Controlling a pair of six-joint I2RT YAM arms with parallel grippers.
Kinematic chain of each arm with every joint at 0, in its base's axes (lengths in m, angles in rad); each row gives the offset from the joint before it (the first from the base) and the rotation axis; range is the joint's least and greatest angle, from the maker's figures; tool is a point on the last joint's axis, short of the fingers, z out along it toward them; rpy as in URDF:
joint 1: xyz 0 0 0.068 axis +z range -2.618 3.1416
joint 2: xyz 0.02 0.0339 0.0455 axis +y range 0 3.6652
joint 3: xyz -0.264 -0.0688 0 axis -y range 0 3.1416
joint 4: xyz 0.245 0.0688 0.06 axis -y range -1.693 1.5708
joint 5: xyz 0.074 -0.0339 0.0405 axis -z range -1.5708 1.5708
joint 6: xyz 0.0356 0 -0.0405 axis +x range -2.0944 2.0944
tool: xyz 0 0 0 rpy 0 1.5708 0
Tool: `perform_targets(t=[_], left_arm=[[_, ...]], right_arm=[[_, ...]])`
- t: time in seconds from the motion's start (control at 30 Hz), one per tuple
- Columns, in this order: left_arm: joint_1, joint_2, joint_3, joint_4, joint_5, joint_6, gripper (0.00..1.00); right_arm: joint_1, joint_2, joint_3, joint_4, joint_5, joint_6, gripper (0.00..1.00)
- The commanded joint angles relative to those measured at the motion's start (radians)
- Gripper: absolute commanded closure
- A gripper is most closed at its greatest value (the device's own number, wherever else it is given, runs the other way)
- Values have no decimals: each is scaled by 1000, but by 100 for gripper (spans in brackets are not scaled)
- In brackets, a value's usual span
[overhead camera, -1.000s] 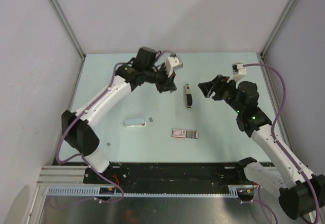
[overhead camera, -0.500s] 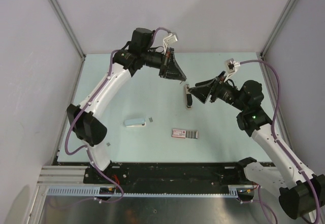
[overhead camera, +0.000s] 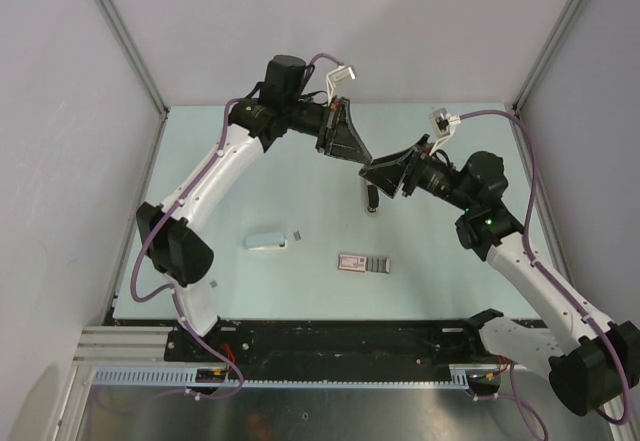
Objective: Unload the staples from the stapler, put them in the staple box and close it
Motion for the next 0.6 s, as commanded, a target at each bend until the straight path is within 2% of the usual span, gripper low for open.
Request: perform_targets(t=[0.0, 0.4, 0.57], left_arm=[[-5, -24, 29, 40, 60, -56, 91], [-8, -38, -3, 63, 30, -65, 90], [-9, -48, -20, 70, 20, -66, 86]], right_arm=[[18, 7, 53, 72, -2, 19, 38], [40, 7, 52, 80, 29, 37, 63], [45, 4, 52, 72, 48, 36, 74]])
